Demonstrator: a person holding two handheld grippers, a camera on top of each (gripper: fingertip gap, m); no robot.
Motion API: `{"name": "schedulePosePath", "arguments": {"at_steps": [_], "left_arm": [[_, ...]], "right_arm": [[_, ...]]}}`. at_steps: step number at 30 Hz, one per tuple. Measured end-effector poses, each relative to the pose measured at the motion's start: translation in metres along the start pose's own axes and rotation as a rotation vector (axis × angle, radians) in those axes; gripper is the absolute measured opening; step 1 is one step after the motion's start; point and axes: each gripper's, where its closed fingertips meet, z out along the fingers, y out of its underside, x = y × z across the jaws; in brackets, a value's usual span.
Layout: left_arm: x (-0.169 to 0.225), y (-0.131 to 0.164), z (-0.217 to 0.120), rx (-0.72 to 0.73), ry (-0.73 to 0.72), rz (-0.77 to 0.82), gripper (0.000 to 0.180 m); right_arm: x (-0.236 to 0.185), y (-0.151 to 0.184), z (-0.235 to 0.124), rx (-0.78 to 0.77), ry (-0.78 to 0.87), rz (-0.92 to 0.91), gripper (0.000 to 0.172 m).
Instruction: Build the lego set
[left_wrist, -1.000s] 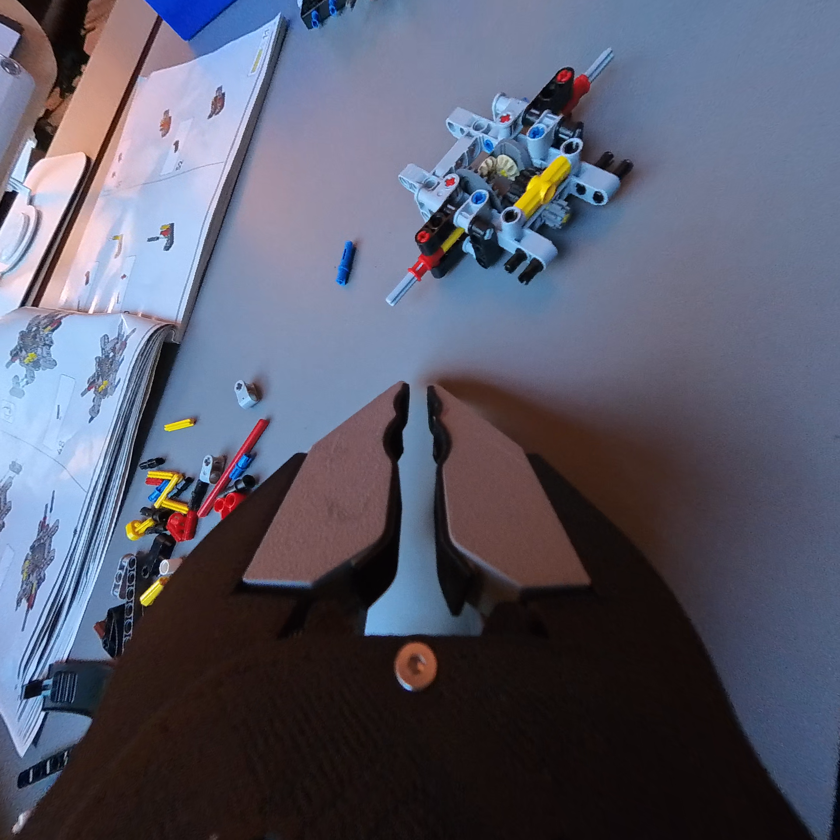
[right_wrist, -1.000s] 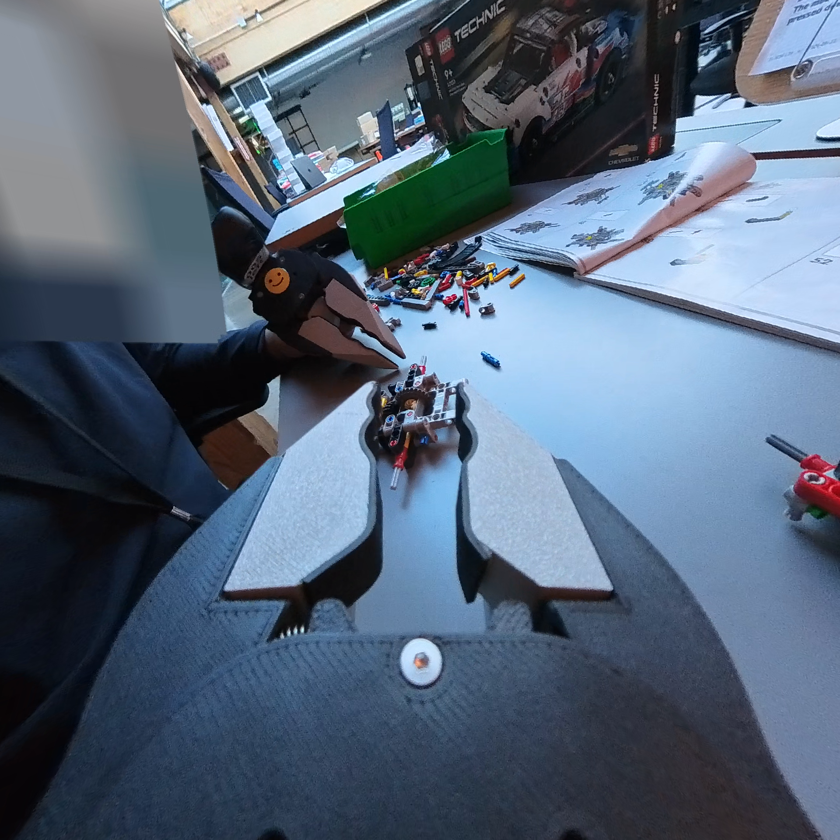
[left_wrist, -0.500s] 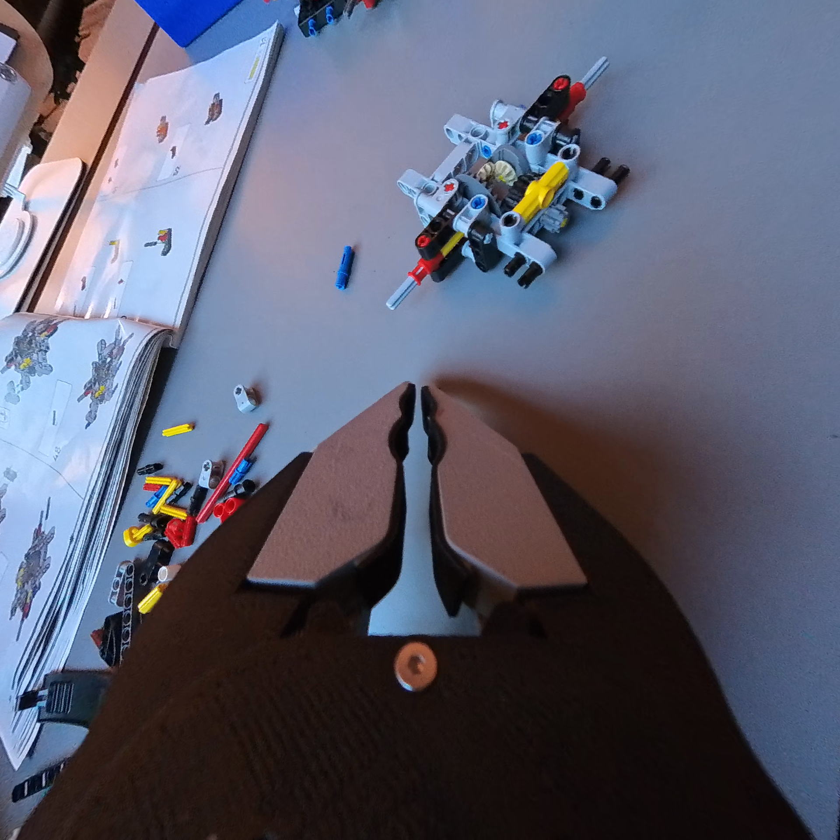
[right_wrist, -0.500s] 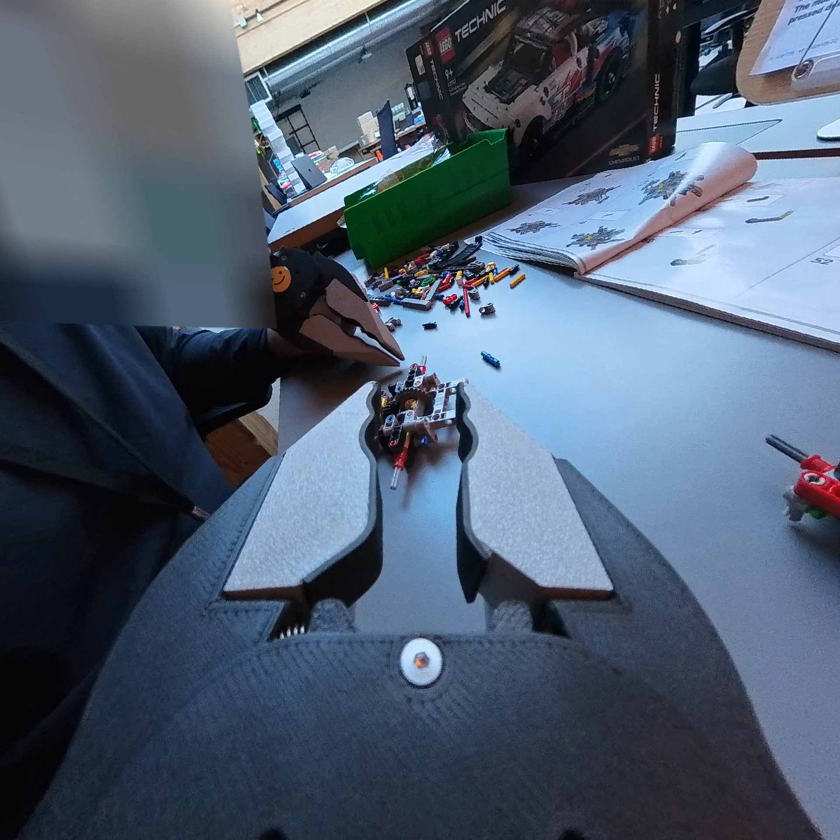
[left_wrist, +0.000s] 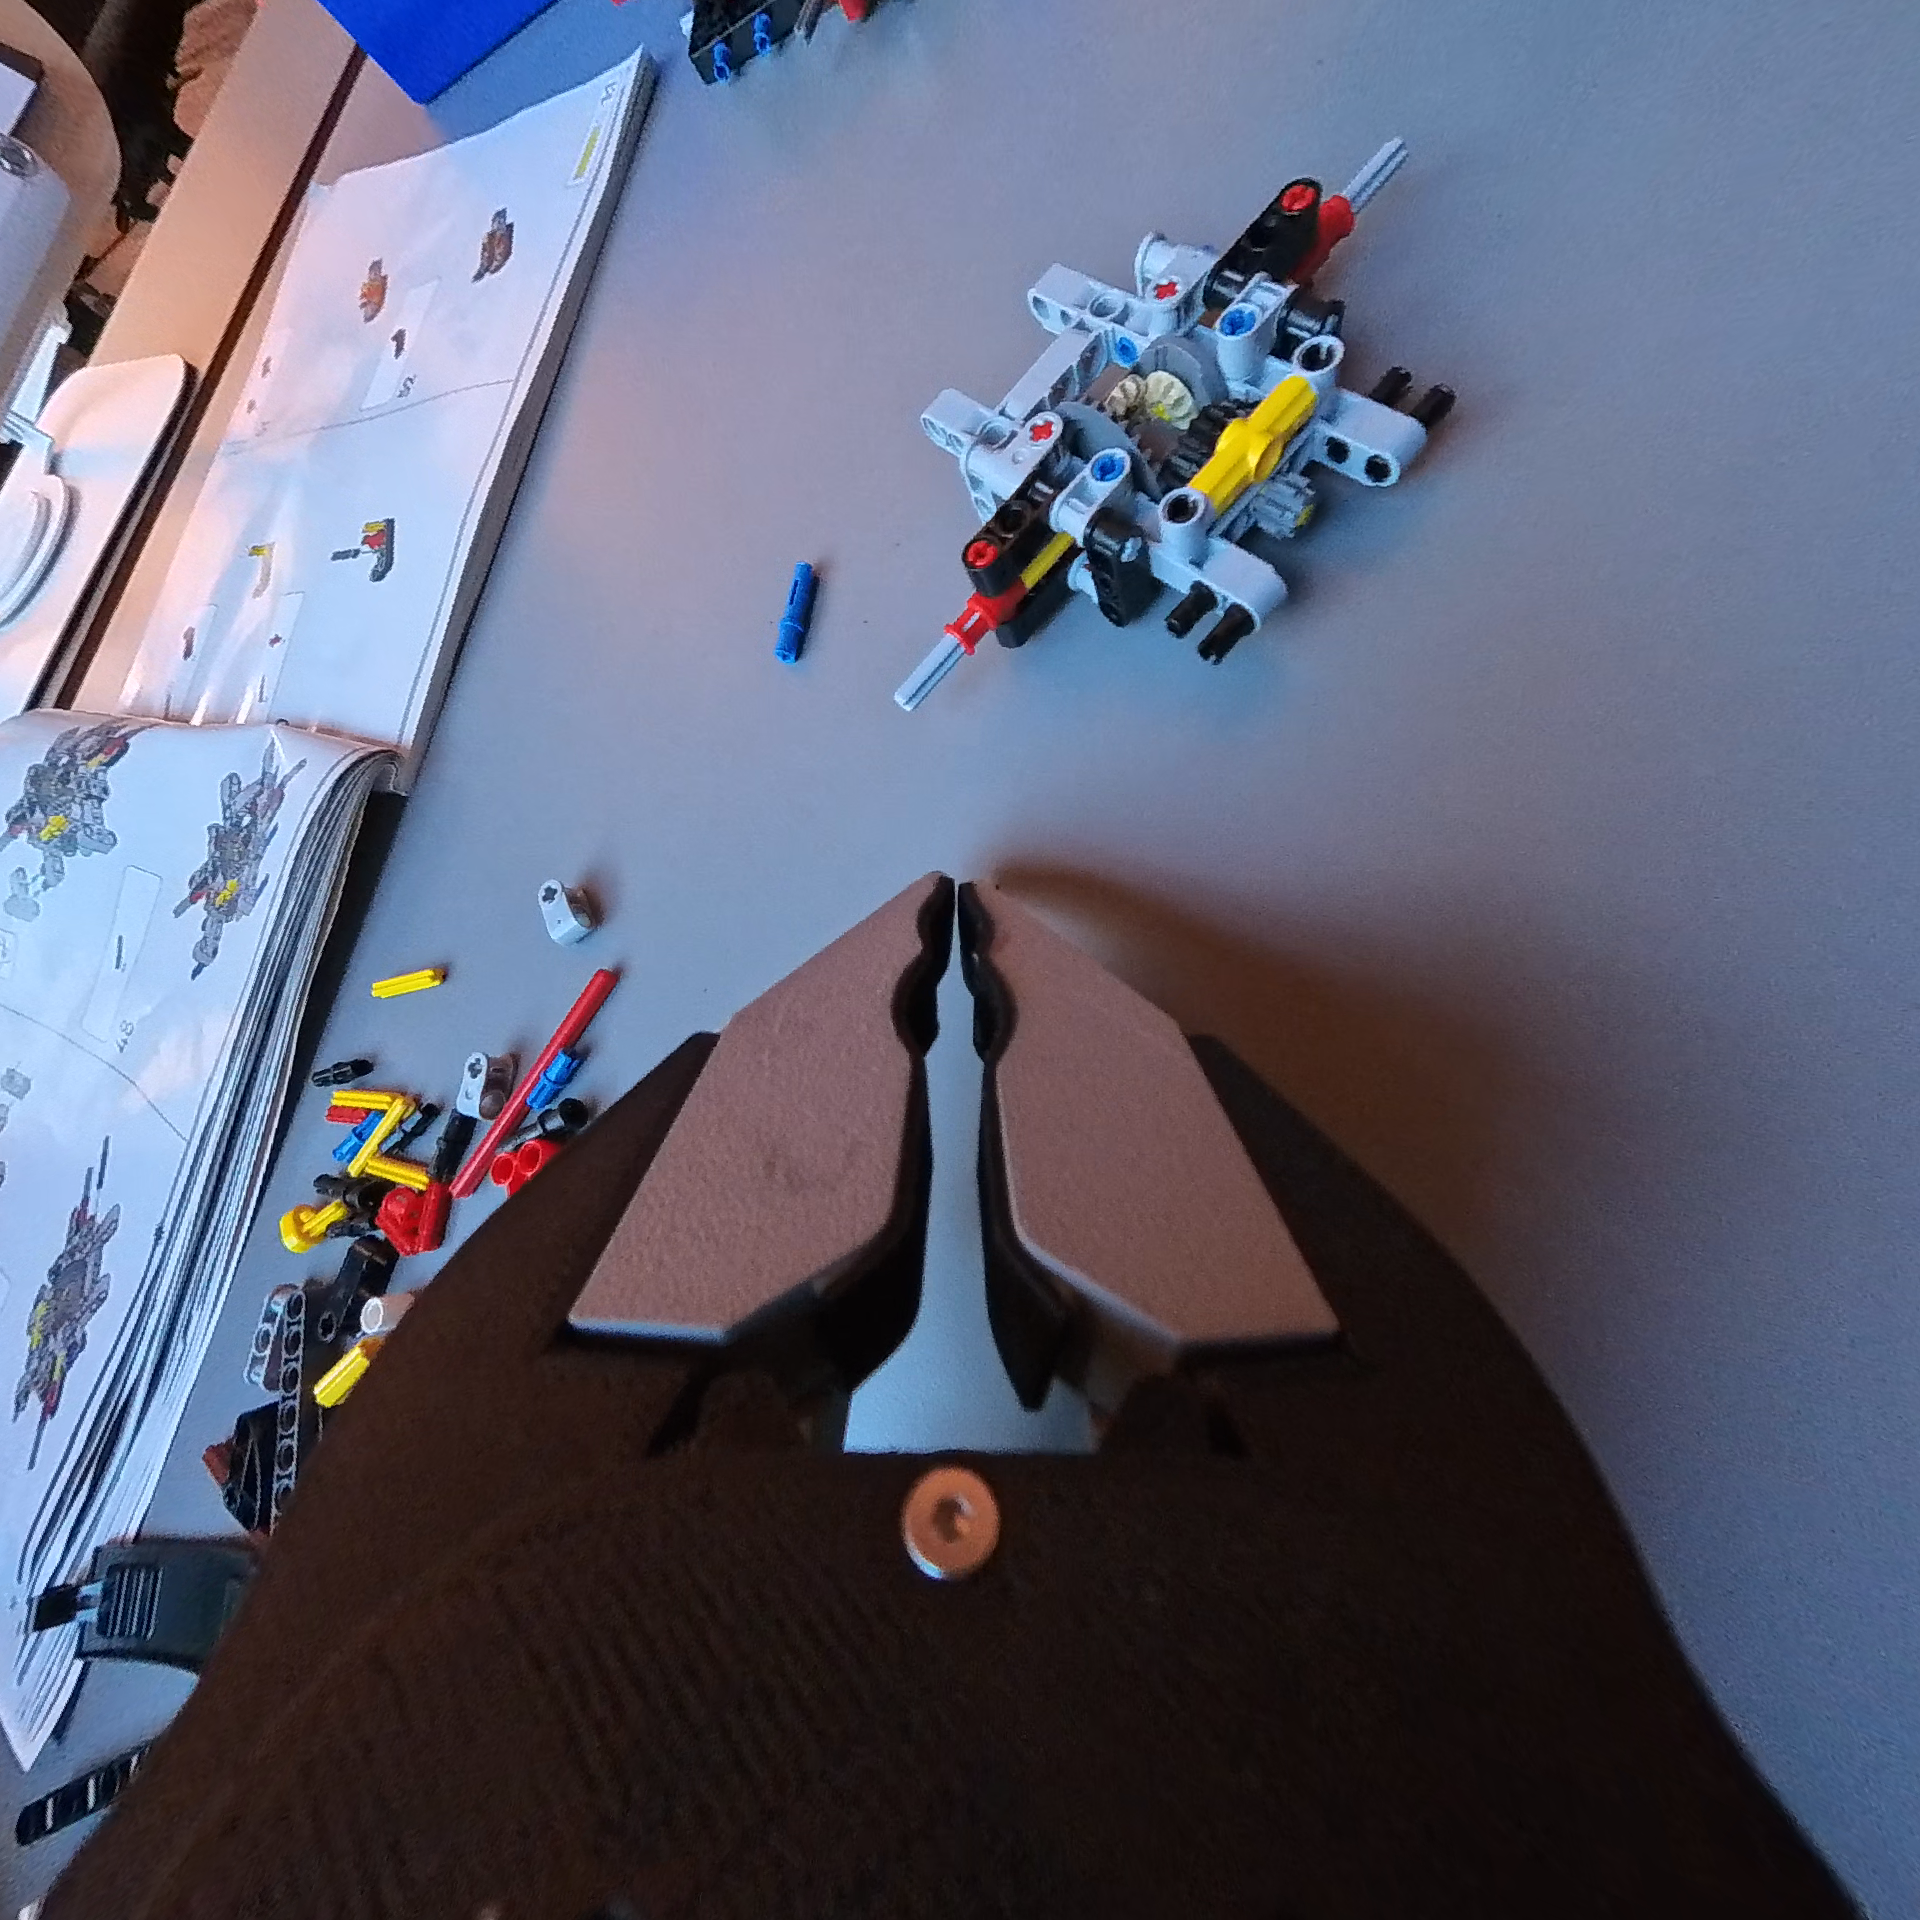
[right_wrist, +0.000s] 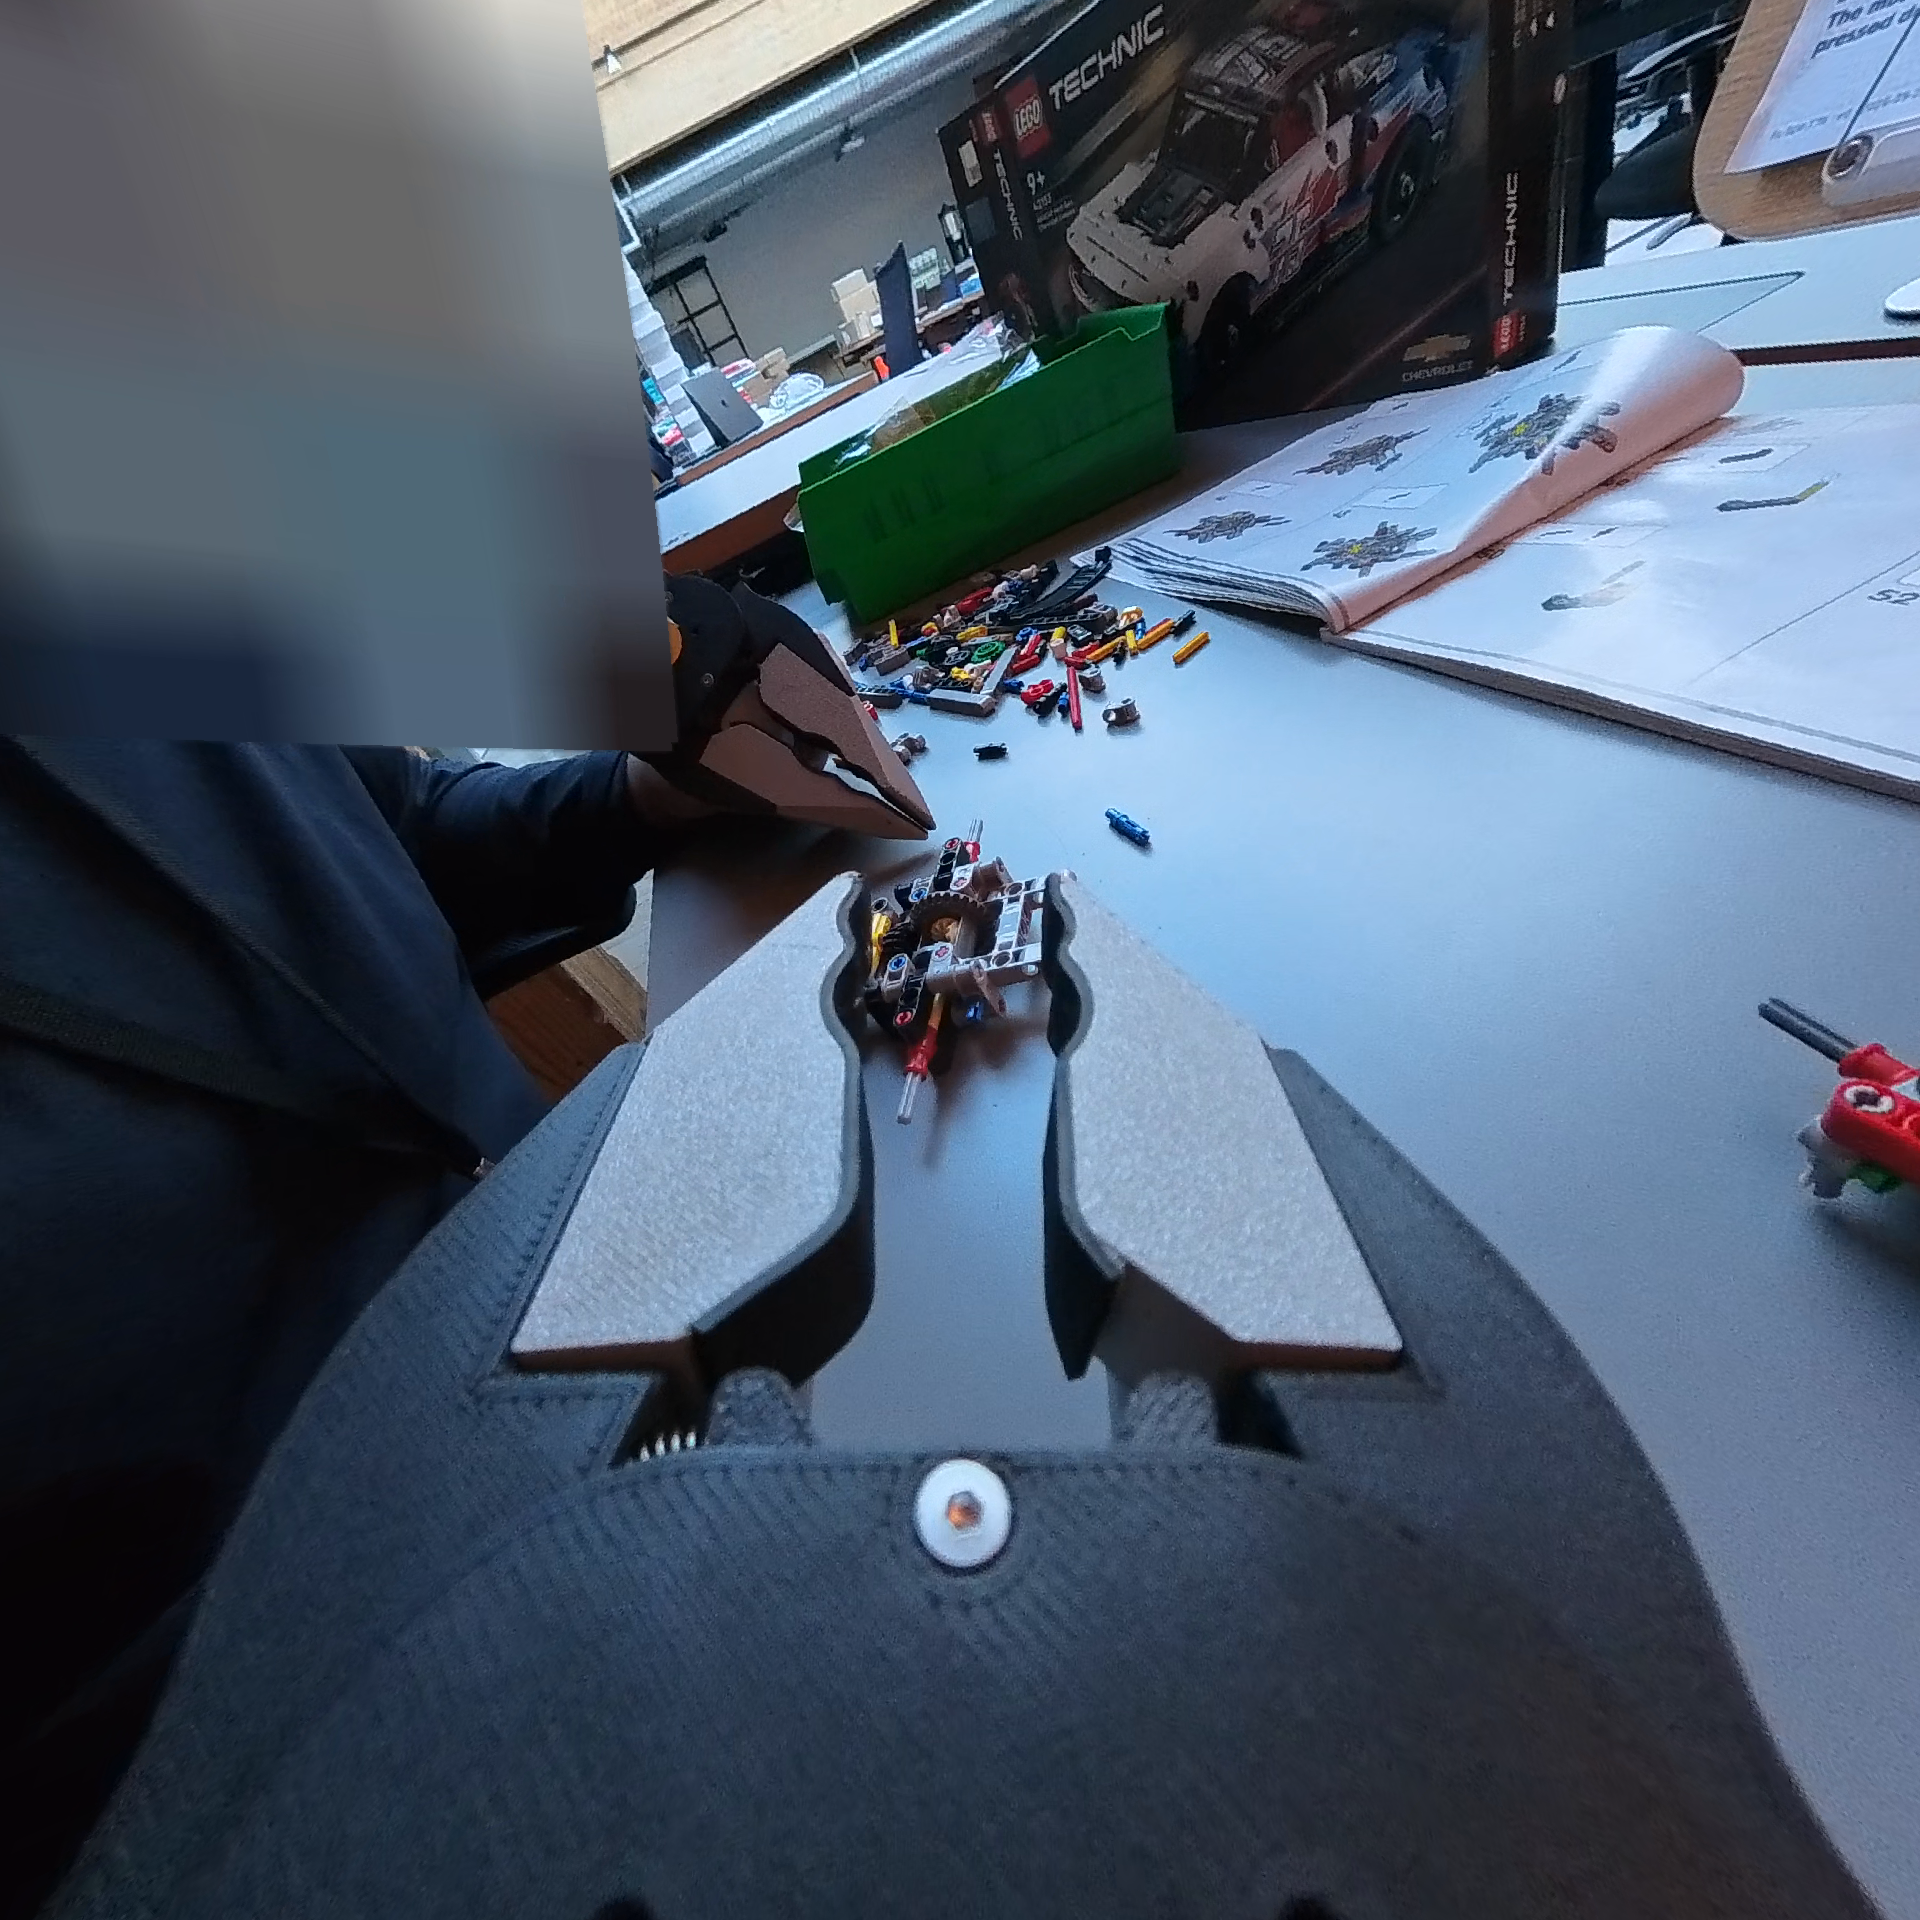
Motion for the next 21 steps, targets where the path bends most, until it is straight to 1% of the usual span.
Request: {"name": "schedulePosePath", "arguments": {"at_steps": [21], "left_arm": [[-0.0019, 0.0023, 0.0024, -0.02, -0.015, 0.01, 0.0]], "right_arm": [[-0.0025, 0.0007, 0.0009, -0.006, -0.005, -0.014, 0.029]]}}
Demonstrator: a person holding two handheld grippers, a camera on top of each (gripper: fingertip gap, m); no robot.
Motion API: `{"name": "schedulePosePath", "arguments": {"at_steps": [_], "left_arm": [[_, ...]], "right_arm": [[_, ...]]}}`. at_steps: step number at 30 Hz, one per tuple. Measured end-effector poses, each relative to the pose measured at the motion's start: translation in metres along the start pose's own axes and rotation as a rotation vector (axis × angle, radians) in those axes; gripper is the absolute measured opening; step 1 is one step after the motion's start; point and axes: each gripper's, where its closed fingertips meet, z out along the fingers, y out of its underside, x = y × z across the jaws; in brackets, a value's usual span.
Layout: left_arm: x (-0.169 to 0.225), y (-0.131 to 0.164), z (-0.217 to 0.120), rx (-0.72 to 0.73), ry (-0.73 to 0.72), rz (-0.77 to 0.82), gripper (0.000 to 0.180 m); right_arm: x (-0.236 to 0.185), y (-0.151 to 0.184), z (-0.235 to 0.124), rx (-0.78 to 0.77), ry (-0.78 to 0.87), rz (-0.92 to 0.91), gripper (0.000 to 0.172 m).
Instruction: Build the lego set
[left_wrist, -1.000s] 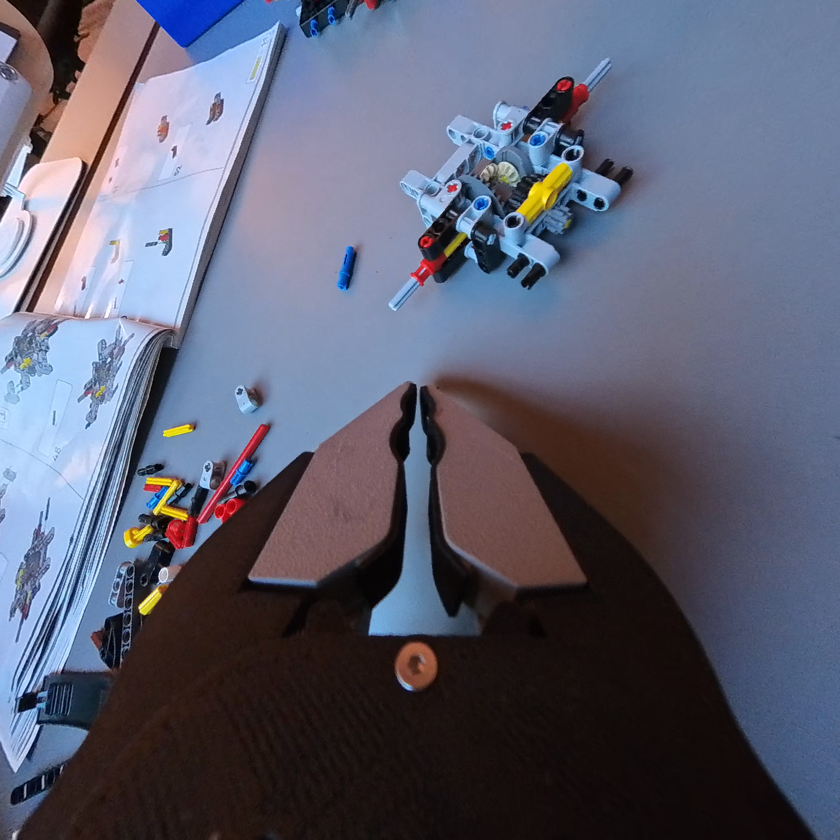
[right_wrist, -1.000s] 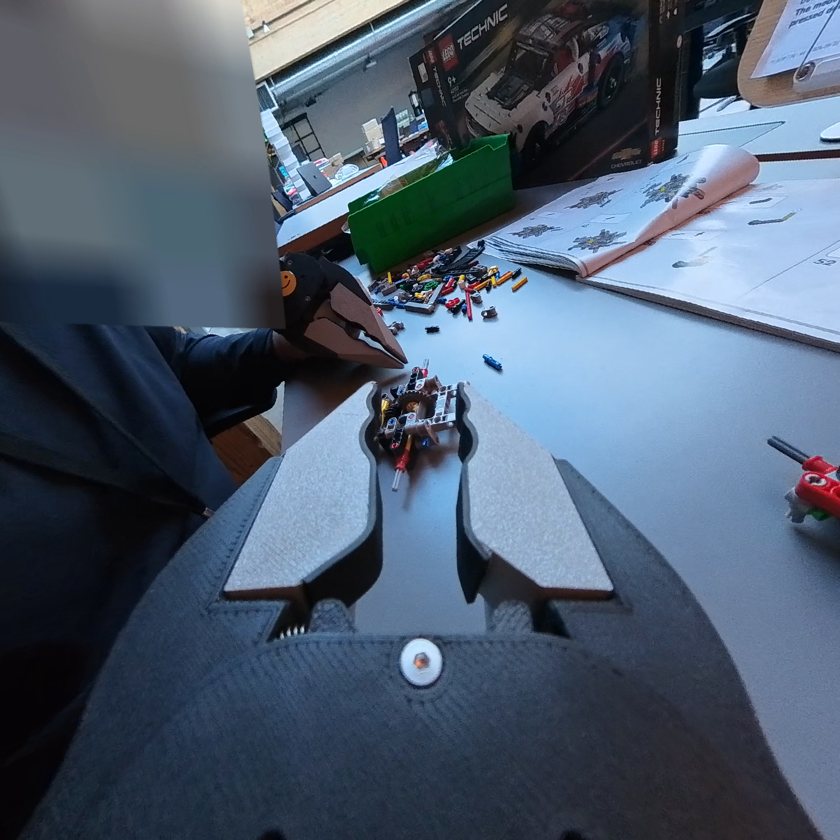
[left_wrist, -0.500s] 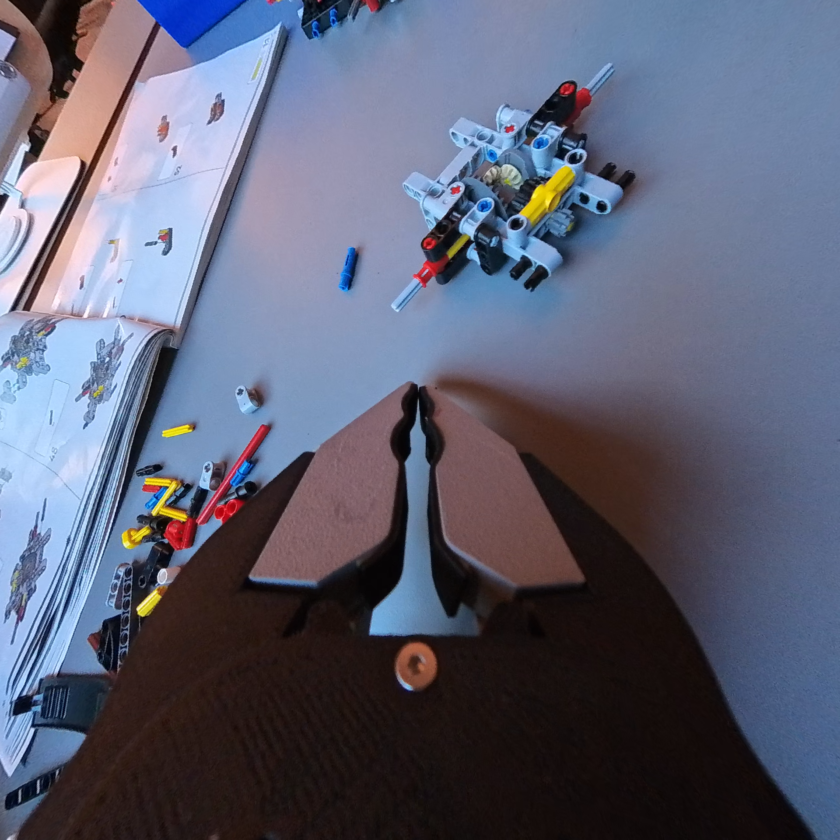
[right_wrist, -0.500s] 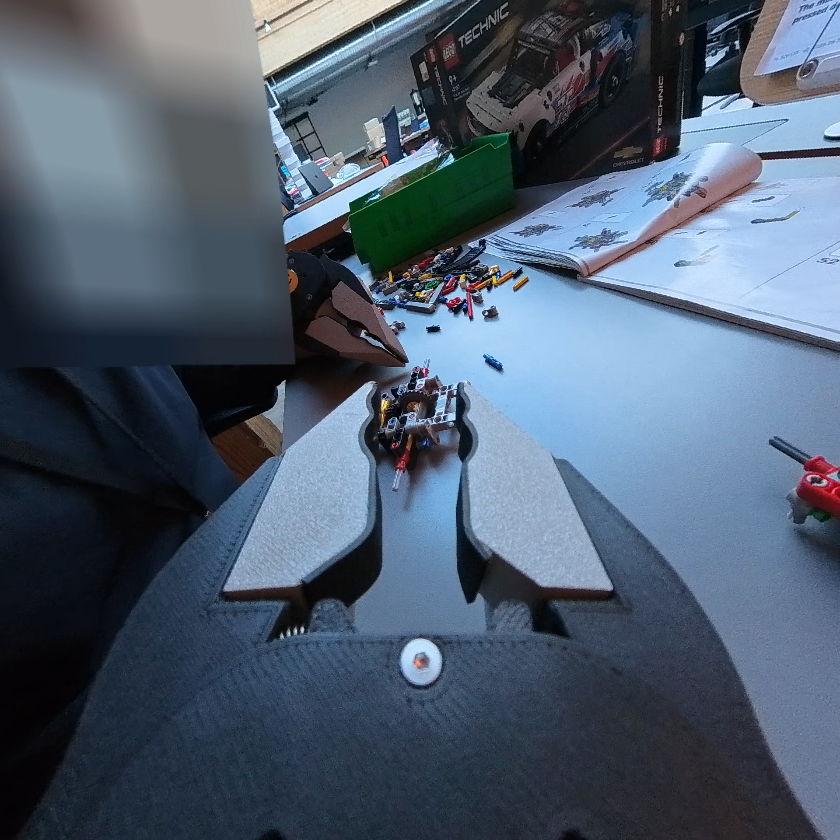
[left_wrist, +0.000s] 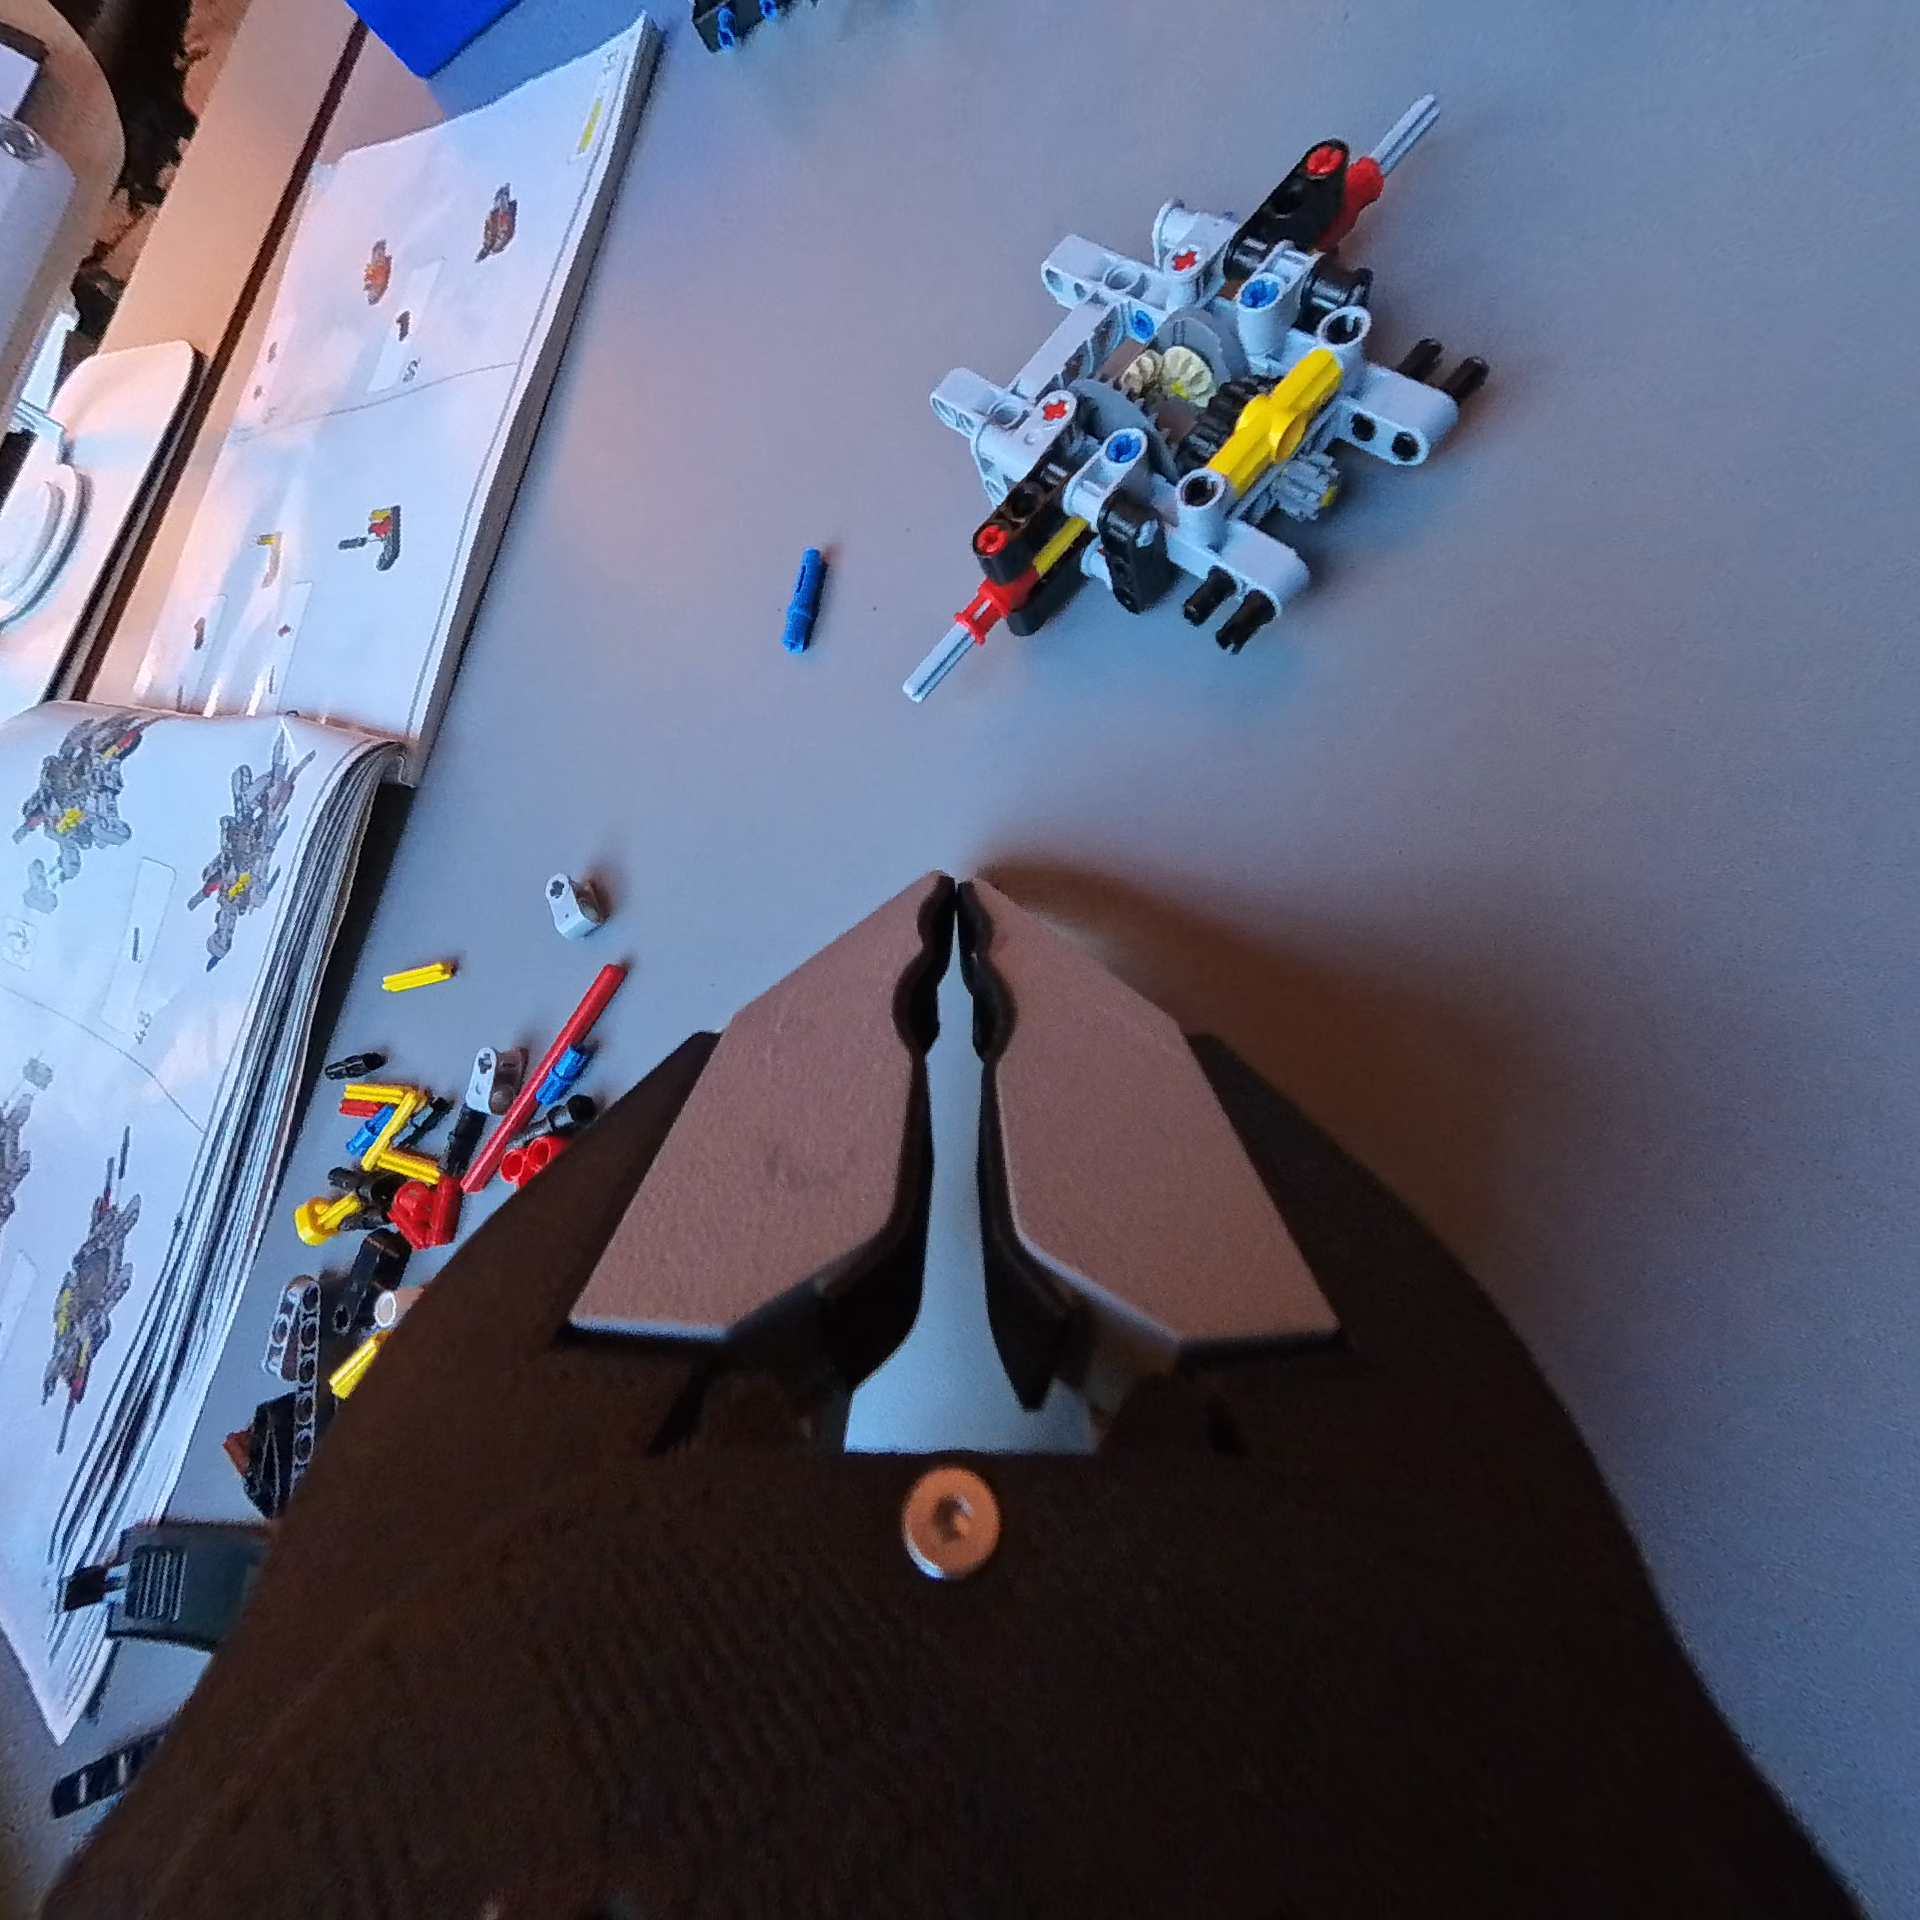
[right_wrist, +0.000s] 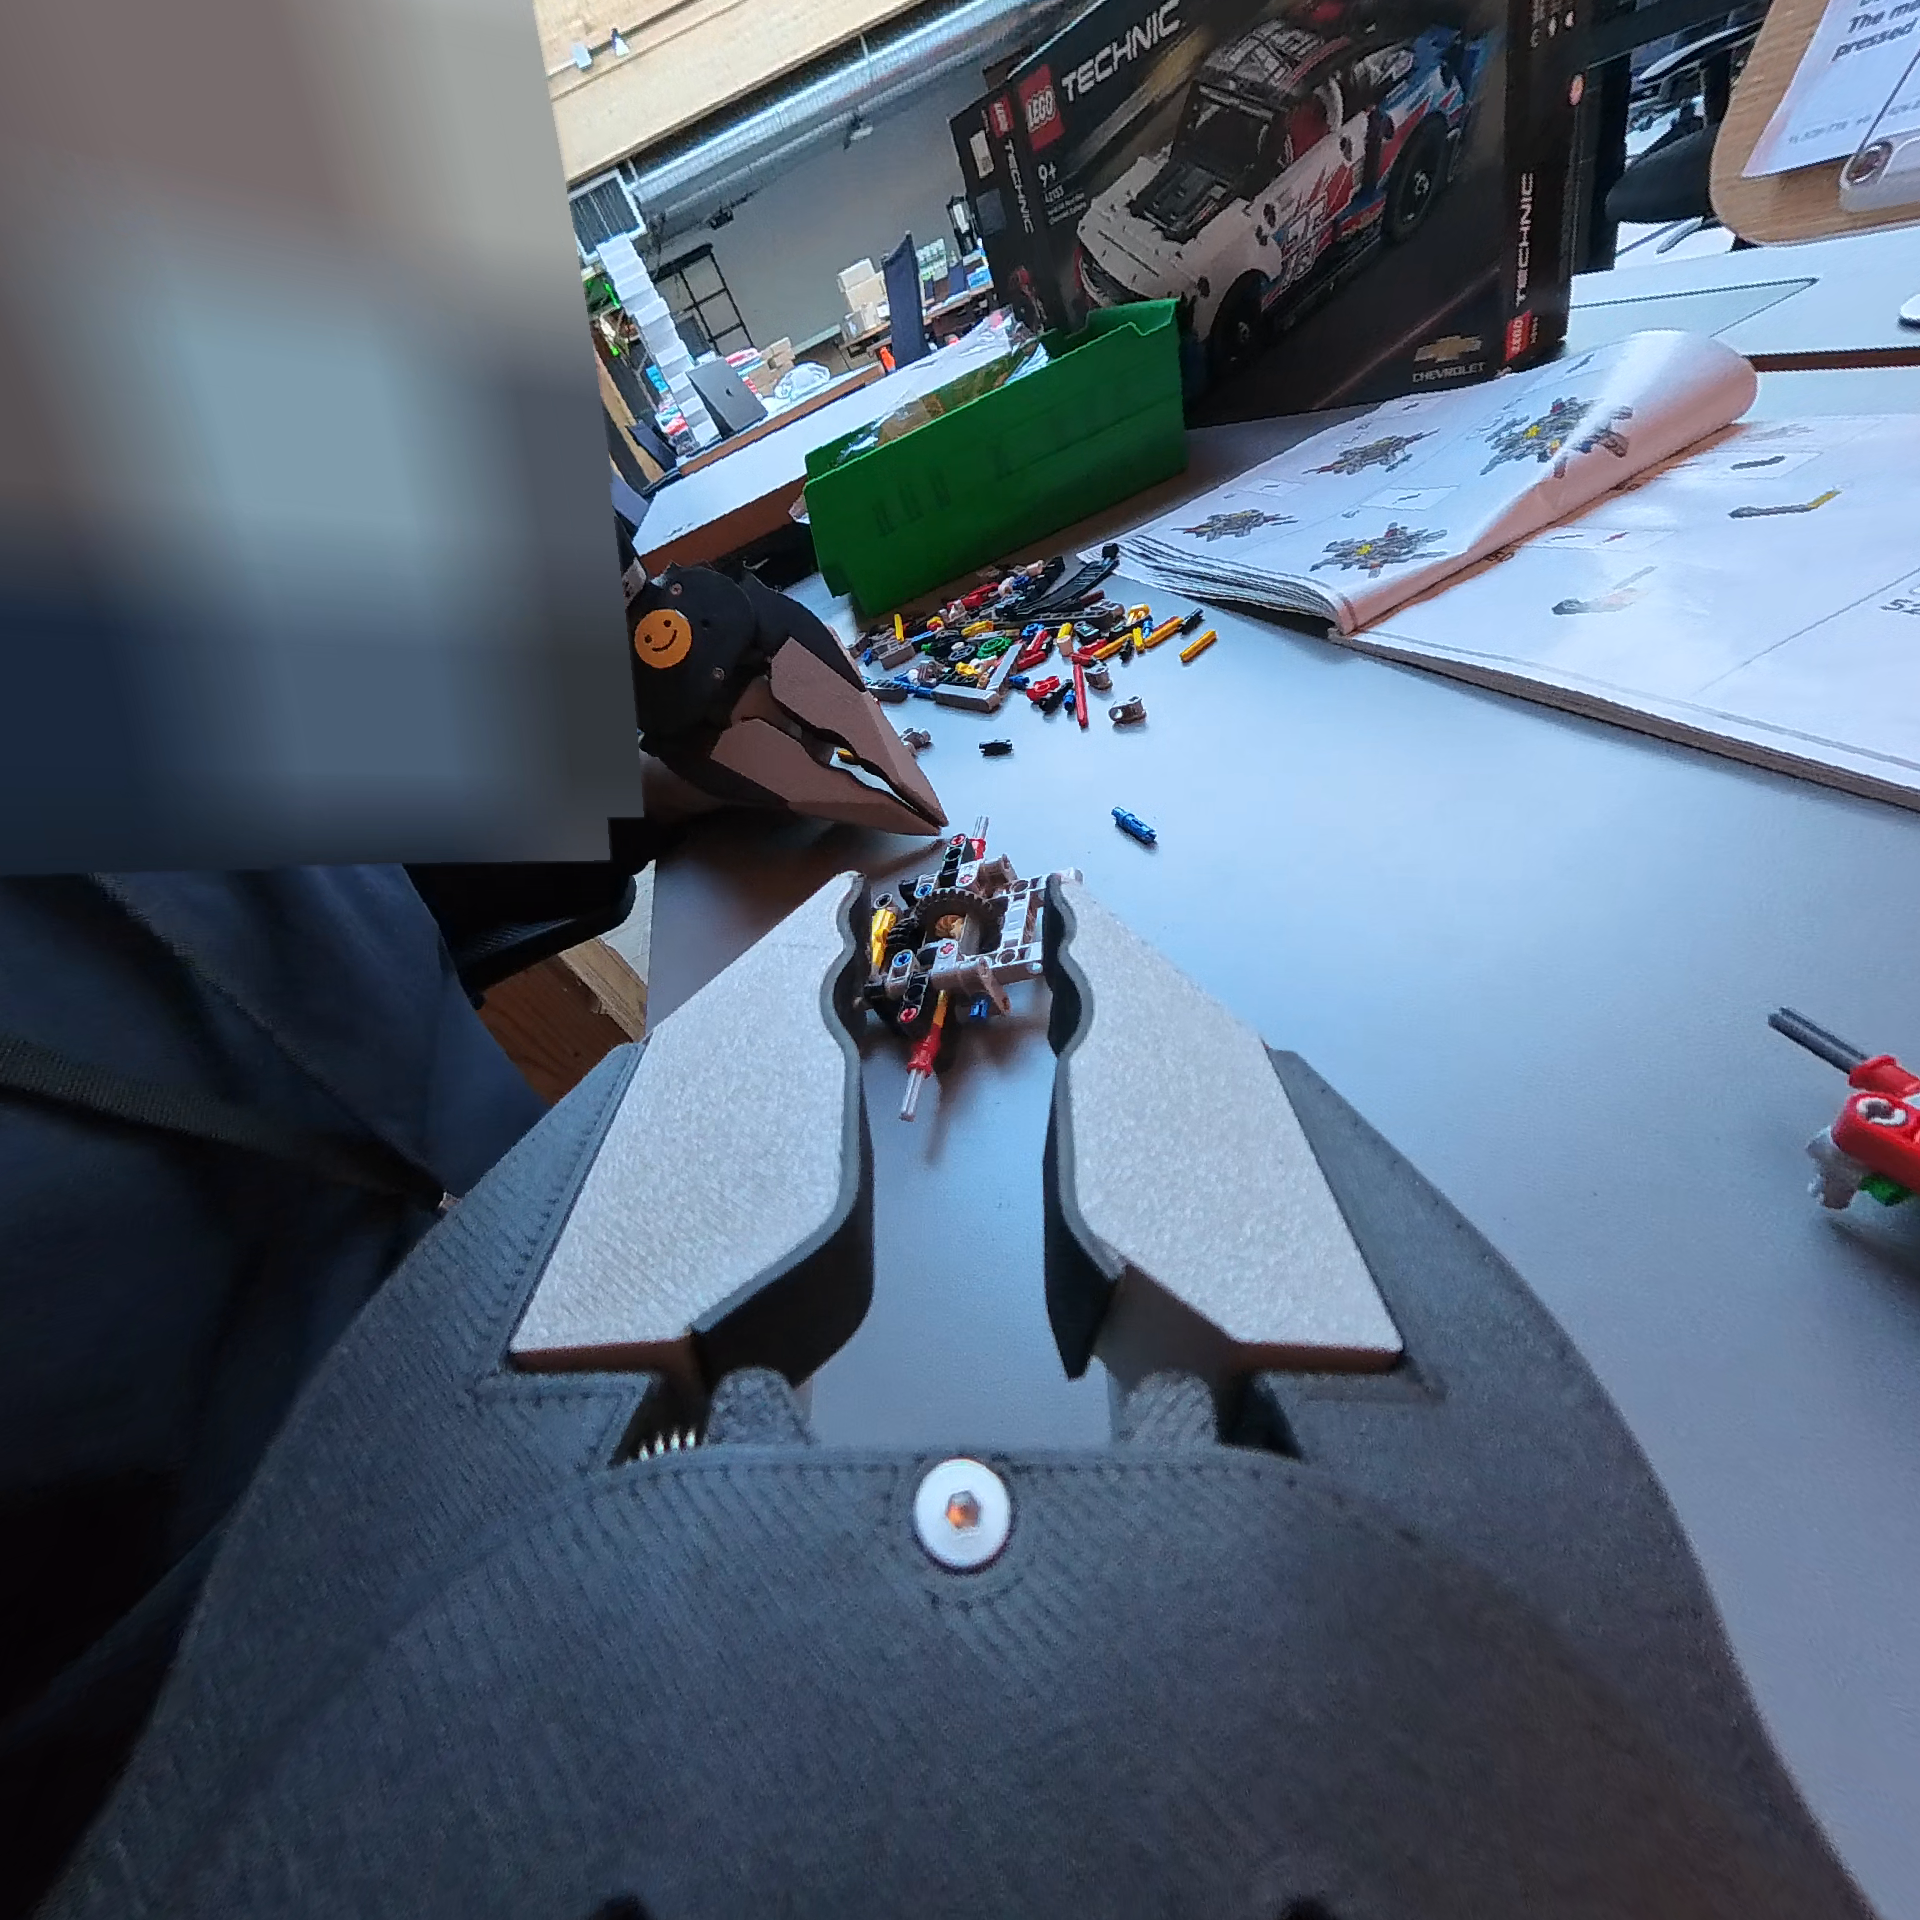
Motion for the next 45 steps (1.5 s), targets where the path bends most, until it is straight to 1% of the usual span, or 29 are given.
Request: {"name": "schedulePosePath", "arguments": {"at_steps": [6, 15, 31, 36, 40, 45], "left_arm": [[0.0, 0.0, 0.001, -0.005, -0.007, 0.011, 0.0], [0.0, -0.003, -0.002, 0.025, 0.006, -0.007, 0.0], [-0.001, -0.002, -0.001, 0.019, 0.004, -0.011, 0.0], [-0.002, -0.003, -0.002, 0.025, 0.005, -0.02, 0.0], [-0.002, -0.003, -0.002, 0.027, 0.006, -0.02, 0.0], [-0.002, -0.003, -0.003, 0.031, 0.008, -0.023, 0.0]], "right_arm": [[0.0, 0.0, 0.001, -0.004, -0.004, 0.003, 0.029], [0.001, 0.001, 0.001, -0.009, 0.004, 0.003, 0.029], [0.001, 0.004, 0.002, -0.027, 0.01, -0.013, 0.03], [0.0, 0.013, 0.008, -0.095, 0.034, -0.044, 0.032], [-0.003, 0.029, 0.016, -0.202, 0.046, -0.1, 0.027], [-0.006, 0.044, 0.023, -0.308, 0.057, -0.164, 0.027]]}}
